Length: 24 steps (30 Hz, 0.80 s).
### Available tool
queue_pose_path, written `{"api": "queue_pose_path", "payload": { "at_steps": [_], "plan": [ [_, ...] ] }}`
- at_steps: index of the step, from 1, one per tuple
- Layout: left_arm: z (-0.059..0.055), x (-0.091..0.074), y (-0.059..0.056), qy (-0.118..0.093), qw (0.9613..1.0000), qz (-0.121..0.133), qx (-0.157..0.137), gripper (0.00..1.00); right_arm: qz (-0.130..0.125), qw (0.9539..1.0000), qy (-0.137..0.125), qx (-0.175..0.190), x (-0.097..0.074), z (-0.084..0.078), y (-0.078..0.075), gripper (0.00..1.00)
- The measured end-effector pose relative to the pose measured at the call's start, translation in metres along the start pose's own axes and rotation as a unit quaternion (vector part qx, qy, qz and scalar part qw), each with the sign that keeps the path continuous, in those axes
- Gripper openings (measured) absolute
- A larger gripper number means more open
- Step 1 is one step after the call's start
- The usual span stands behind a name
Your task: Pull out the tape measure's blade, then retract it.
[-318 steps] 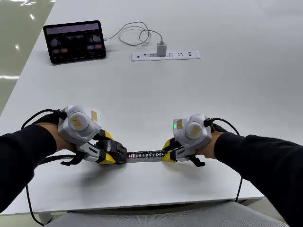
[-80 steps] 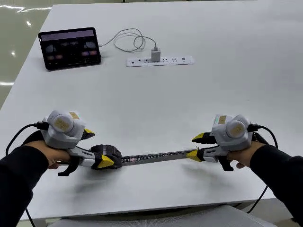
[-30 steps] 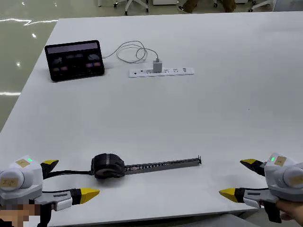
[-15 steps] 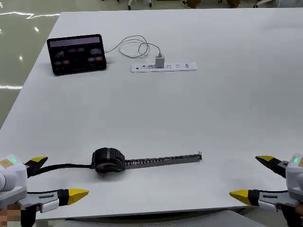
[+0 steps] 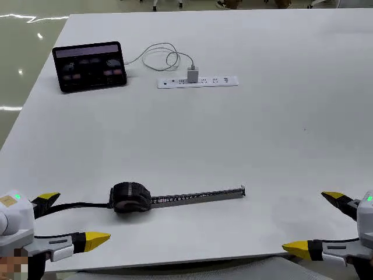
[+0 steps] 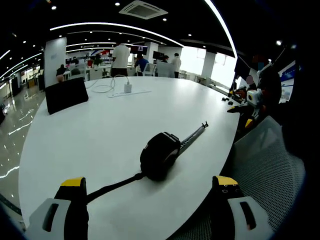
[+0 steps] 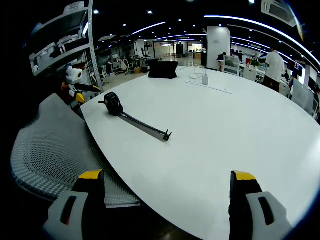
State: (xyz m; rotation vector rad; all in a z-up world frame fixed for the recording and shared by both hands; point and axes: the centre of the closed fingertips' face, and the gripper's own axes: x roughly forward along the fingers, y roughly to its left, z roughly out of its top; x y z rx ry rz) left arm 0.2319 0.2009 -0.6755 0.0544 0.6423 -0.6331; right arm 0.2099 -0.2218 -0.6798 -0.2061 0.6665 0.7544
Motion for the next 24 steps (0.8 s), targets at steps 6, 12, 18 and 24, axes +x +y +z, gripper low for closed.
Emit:
{"api": "queue_pose_path", "payload": {
  "at_steps": [6, 12, 18, 24],
  "plan": [
    [0.000, 0.001, 0.001, 0.002, 1.0000, 0.001, -0.002, 1.00, 0.000, 1.0000, 0.004, -0.001, -0.002, -0.003, 0.000, 1.00],
    [-0.002, 0.002, 0.001, 0.007, 1.0000, 0.000, -0.003, 1.00, -0.002, 1.0000, 0.008, -0.003, -0.005, -0.005, -0.002, 1.00],
    [0.007, 0.009, 0.003, -0.002, 0.9992, 0.013, -0.037, 1.00, 0.003, 0.9998, 0.018, -0.011, -0.002, -0.005, -0.002, 0.98],
    [0.020, 0.022, -0.009, 0.008, 0.9991, 0.006, -0.040, 1.00, 0.024, 0.9985, 0.039, -0.030, 0.007, -0.004, -0.002, 0.95]
  ]
}}
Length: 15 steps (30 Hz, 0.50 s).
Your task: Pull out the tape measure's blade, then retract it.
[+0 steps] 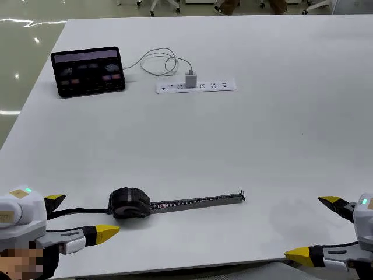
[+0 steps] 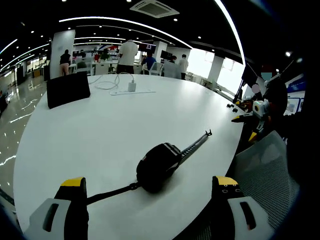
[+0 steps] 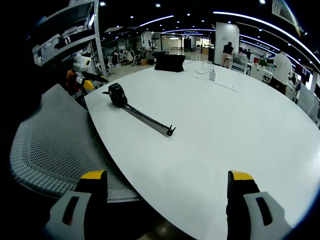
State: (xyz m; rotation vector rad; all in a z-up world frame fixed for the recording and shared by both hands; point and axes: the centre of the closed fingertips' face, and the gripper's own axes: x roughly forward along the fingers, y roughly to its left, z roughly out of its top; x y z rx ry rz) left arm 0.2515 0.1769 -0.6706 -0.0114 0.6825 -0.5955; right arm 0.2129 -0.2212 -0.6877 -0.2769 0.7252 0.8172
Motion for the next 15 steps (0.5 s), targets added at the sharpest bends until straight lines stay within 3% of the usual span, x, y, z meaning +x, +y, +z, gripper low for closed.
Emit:
{"api": "queue_pose_path", "payload": {
  "at_steps": [3, 6, 9, 15],
  "plan": [
    [0.002, 0.008, -0.009, 0.016, 0.9998, -0.004, -0.009, 1.00, 0.007, 0.9999, 0.006, -0.004, 0.004, 0.001, -0.004, 0.96],
    [0.004, 0.018, -0.024, 0.020, 0.9997, -0.015, -0.006, 1.00, 0.011, 0.9999, 0.006, -0.004, 0.008, 0.006, -0.005, 1.00],
    [0.006, 0.026, -0.032, 0.028, 0.9994, -0.017, -0.012, 1.00, 0.019, 0.9996, 0.014, -0.012, 0.009, 0.007, -0.006, 1.00],
    [0.009, 0.039, -0.033, 0.034, 0.9991, 0.000, -0.025, 0.99, 0.034, 0.9988, 0.025, -0.026, 0.013, 0.010, -0.006, 1.00]
  ]
}}
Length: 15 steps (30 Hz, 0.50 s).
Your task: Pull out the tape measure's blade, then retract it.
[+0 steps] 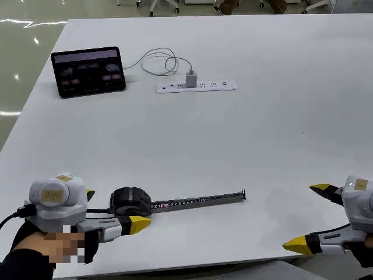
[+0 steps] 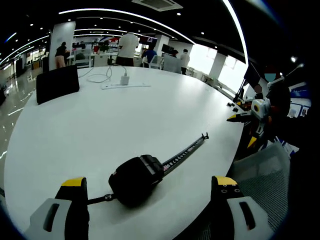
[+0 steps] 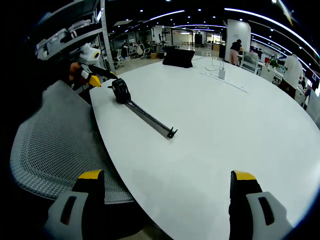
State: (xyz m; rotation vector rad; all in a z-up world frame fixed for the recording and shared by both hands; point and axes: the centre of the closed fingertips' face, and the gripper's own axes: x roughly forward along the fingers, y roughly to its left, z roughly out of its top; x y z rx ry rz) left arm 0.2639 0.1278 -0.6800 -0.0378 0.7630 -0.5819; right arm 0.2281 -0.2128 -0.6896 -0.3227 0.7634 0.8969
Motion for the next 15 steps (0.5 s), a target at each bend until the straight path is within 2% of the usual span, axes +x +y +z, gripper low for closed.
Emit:
{"api": "queue_pose_path", "payload": {
  "at_steps": [3, 7, 10, 12, 14, 15],
  "plan": [
    [0.003, 0.004, 0.002, -0.004, 1.0000, 0.009, -0.003, 0.97, 0.008, 1.0000, 0.003, -0.005, 0.004, 0.003, 0.001, 1.00],
    [0.008, 0.008, 0.011, -0.009, 0.9992, 0.039, -0.009, 0.97, 0.014, 0.9997, 0.009, -0.017, 0.008, 0.006, 0.000, 0.99],
    [0.005, 0.009, 0.018, -0.007, 0.9972, 0.067, -0.033, 0.97, 0.015, 0.9995, 0.011, -0.025, 0.010, 0.010, -0.002, 0.98],
    [0.005, 0.009, 0.023, -0.013, 0.9928, 0.090, -0.078, 0.95, 0.014, 0.9995, 0.010, -0.028, 0.011, 0.014, -0.004, 0.97],
    [0.007, 0.008, 0.031, -0.014, 0.9911, 0.123, -0.049, 0.90, 0.016, 0.9992, 0.013, -0.035, 0.013, 0.017, -0.006, 0.95],
    [0.006, 0.008, 0.033, -0.012, 0.9901, 0.132, -0.046, 0.88, 0.017, 0.9989, 0.015, -0.040, 0.014, 0.018, -0.007, 0.95]
  ]
}}
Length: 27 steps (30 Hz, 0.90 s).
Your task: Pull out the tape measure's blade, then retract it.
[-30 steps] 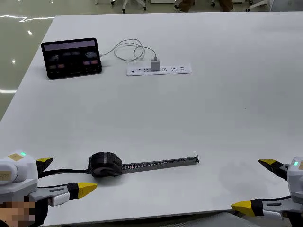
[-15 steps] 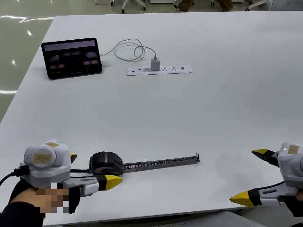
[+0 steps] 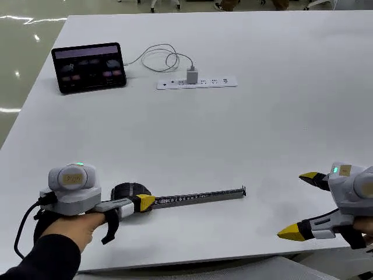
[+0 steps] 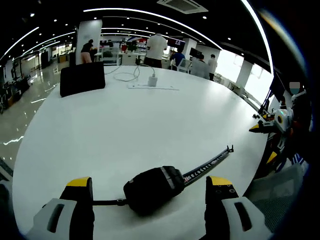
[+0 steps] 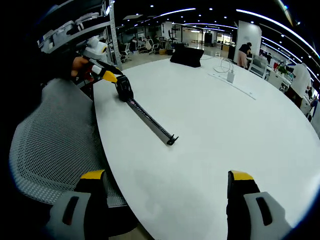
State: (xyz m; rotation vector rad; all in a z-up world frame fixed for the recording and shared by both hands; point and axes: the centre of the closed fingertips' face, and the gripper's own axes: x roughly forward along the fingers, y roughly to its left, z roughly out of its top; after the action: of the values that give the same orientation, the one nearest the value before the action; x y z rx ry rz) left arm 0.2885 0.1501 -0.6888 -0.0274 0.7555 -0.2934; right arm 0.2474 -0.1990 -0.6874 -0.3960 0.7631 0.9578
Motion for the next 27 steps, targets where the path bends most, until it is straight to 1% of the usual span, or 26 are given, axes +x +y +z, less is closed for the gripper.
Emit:
{"api": "queue_pose_path", "payload": {
  "at_steps": [1, 3, 5, 6, 7, 8, 9, 12, 15, 17, 18, 21, 23, 25, 27],
  "plan": [
    [-0.001, 0.002, -0.004, 0.000, 1.0000, -0.002, -0.009, 0.87, 0.001, 1.0000, 0.002, -0.005, 0.002, 0.002, -0.002, 0.95],
    [-0.003, 0.006, -0.007, 0.000, 0.9995, -0.001, -0.030, 0.87, 0.004, 0.9999, 0.004, -0.012, 0.005, 0.006, -0.005, 0.93],
    [-0.005, 0.009, -0.010, 0.002, 0.9996, 0.002, -0.028, 0.86, 0.005, 0.9997, 0.007, -0.022, 0.007, 0.010, -0.007, 0.92],
    [-0.007, 0.010, -0.010, 0.000, 0.9998, 0.011, -0.018, 0.83, 0.008, 0.9995, 0.008, -0.028, 0.008, 0.013, -0.007, 0.92],
    [-0.009, 0.012, -0.009, 0.002, 0.9998, 0.012, -0.017, 0.80, 0.009, 0.9994, 0.009, -0.032, 0.009, 0.016, -0.008, 0.91],
    [-0.011, 0.015, -0.009, 0.001, 0.9997, 0.013, -0.021, 0.80, 0.010, 0.9993, 0.010, -0.035, 0.011, 0.018, -0.009, 0.91],
    [-0.008, 0.015, -0.010, -0.006, 0.9994, 0.017, -0.028, 0.80, 0.012, 0.9990, 0.011, -0.042, 0.012, 0.022, -0.010, 0.91],
    [-0.008, 0.021, -0.012, -0.005, 0.9997, 0.017, -0.019, 0.78, 0.015, 0.9981, 0.016, -0.058, 0.018, 0.028, -0.016, 0.91],
    [-0.014, 0.027, -0.014, 0.007, 0.9996, 0.015, -0.024, 0.76, 0.022, 0.9970, 0.023, -0.070, 0.023, 0.034, -0.020, 0.92],
    [-0.022, 0.030, -0.018, 0.027, 0.9988, 0.009, -0.040, 0.76, 0.028, 0.9960, 0.028, -0.080, 0.027, 0.038, -0.022, 0.92],
    [-0.026, 0.031, -0.018, 0.036, 0.9975, 0.011, -0.059, 0.75, 0.030, 0.9956, 0.029, -0.084, 0.030, 0.041, -0.024, 0.92],
    [-0.026, 0.032, -0.017, 0.035, 0.9977, 0.014, -0.057, 0.71, 0.034, 0.9951, 0.030, -0.088, 0.036, 0.047, -0.025, 0.92],
    [-0.026, 0.032, -0.016, 0.034, 0.9976, 0.018, -0.058, 0.70, 0.038, 0.9948, 0.034, -0.089, 0.040, 0.048, -0.025, 0.91],
    [-0.025, 0.033, -0.015, 0.030, 0.9975, 0.019, -0.061, 0.70, 0.049, 0.9933, 0.042, -0.095, 0.045, 0.046, -0.023, 0.90],
    [-0.025, 0.035, -0.016, 0.029, 0.9973, 0.017, -0.065, 0.69, 0.064, 0.9900, 0.058, -0.112, 0.049, 0.041, -0.020, 0.87]
  ]
}}
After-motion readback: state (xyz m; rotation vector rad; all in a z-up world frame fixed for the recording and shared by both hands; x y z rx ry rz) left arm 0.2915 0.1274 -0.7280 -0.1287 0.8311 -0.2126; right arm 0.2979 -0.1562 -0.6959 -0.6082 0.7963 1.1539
